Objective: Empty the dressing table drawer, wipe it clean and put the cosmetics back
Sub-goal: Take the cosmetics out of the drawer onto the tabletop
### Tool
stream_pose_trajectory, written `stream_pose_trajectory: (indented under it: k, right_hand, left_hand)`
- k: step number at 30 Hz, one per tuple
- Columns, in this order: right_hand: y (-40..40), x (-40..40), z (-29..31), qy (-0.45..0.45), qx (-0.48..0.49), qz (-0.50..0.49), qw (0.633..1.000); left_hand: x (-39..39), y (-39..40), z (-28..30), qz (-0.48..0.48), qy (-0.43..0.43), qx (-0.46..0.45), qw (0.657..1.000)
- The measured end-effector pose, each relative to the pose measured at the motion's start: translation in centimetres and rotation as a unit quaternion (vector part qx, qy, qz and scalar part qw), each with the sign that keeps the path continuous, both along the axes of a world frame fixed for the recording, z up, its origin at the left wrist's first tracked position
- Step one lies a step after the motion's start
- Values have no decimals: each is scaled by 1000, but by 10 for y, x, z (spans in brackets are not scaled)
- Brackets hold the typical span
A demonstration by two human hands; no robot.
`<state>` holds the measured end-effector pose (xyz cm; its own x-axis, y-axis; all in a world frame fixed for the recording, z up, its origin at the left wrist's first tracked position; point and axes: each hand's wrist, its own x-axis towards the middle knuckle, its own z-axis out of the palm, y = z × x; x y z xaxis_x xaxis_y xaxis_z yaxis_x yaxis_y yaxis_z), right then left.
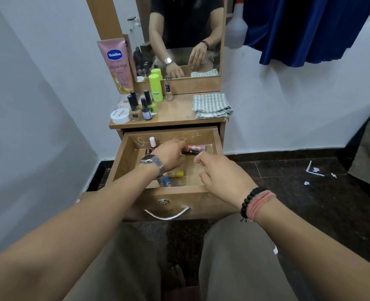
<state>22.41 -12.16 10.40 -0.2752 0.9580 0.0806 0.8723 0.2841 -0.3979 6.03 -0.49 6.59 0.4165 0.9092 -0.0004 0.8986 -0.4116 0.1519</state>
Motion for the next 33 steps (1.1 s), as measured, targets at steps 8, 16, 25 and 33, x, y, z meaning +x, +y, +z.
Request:
stream_pose_trajectory:
  k: [8, 16, 25, 33]
  right_hand:
    - [-5, -3, 5, 4, 35, 28, 999]
    - [-6, -6, 7, 0, 38, 34, 999]
    - [-10, -9, 7, -1, 35, 48, 998]
    - [-16, -17, 7, 3, 24, 79, 997]
  left_hand:
    - [33, 40, -22, -32, 141, 22, 989]
    - [39, 43, -23, -48, 177, 53, 982]
    - [37, 36, -20, -108, 206, 92, 968]
    - [29, 35, 76, -9, -191, 125, 974]
